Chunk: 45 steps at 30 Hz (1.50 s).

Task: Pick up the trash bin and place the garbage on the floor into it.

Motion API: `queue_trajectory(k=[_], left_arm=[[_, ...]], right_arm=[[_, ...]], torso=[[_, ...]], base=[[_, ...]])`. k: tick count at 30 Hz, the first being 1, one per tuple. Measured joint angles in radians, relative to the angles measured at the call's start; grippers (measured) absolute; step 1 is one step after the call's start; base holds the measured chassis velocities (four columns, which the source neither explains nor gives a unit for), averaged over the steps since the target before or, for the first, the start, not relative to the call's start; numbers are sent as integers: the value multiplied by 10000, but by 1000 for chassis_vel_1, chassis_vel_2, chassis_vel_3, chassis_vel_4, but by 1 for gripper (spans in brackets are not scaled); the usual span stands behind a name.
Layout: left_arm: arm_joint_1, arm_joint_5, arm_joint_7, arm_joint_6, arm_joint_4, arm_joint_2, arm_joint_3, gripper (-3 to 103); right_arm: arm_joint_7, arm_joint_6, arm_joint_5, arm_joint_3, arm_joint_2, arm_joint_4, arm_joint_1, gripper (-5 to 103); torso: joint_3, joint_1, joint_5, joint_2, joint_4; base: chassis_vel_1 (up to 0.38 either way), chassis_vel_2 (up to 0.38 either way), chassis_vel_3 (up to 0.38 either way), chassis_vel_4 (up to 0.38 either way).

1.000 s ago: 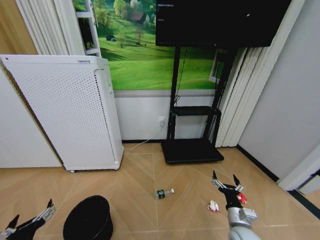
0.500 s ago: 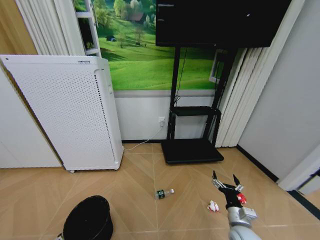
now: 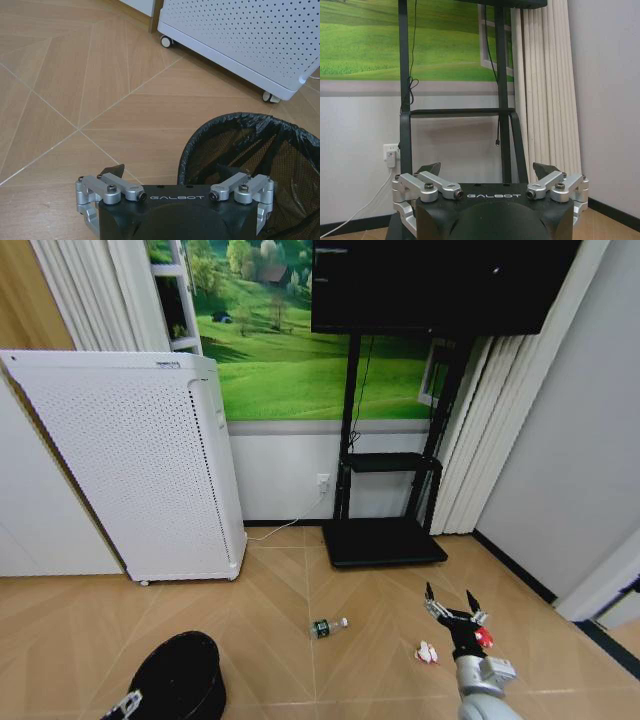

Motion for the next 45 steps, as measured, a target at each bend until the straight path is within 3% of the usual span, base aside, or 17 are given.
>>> queue_trajectory(k=[3, 6, 9, 13, 17, 18, 24, 28, 30, 45], left_arm=[[-139, 27, -11, 14, 109, 1, 107, 102], [-378, 320, -1, -9, 350, -5, 319, 97], [-524, 528, 15, 6, 514, -20, 458, 82], [-537, 591, 72, 15, 573, -33, 460, 76], [-509, 558, 297, 33, 646, -40, 401, 55], [-509, 558, 297, 33, 646, -40, 401, 55], [-640, 448, 376, 69, 829, 38, 416, 28], [-710, 400, 377, 87, 909, 109, 438, 22], [-774, 349, 398, 107, 1006, 233, 461, 7], [-844, 486, 724, -109, 1102, 331, 478, 7]], right_arm=[[0, 5, -11, -2, 31, 32, -51, 100], [-8, 81, -70, -3, 109, 79, -169, 100], [-34, 137, -164, -33, 142, 136, -248, 100], [-55, 145, -168, -54, 145, 150, -248, 100], [-96, 167, -164, -74, 143, 198, -236, 100], [-96, 167, -164, -74, 143, 198, -236, 100], [-95, 233, -143, -23, 156, 252, -288, 100], [-88, 246, -125, -4, 147, 268, -291, 100], [-66, 252, -95, 14, 139, 303, -292, 100], [-36, 266, -58, 54, 103, 308, -298, 100]], torso=[[1, 0, -1, 1, -1], [3, 0, 0, 5, -1], [5, 1, 0, 8, -2], [6, 1, -1, 8, -1], [8, 1, 1, 11, 0], [8, 1, 1, 11, 0], [10, 2, 0, 14, 0], [11, 1, 0, 15, -1], [11, 2, 0, 16, -2], [12, 2, -1, 17, -1]], base=[[0, 0, 0, 0], [0, 0, 0, 0], [0, 0, 0, 0], [0, 0, 0, 0], [0, 0, 0, 0], [0, 0, 0, 0], [0, 0, 0, 0], [0, 0, 0, 0], [0, 0, 0, 0], [0, 0, 0, 0]])
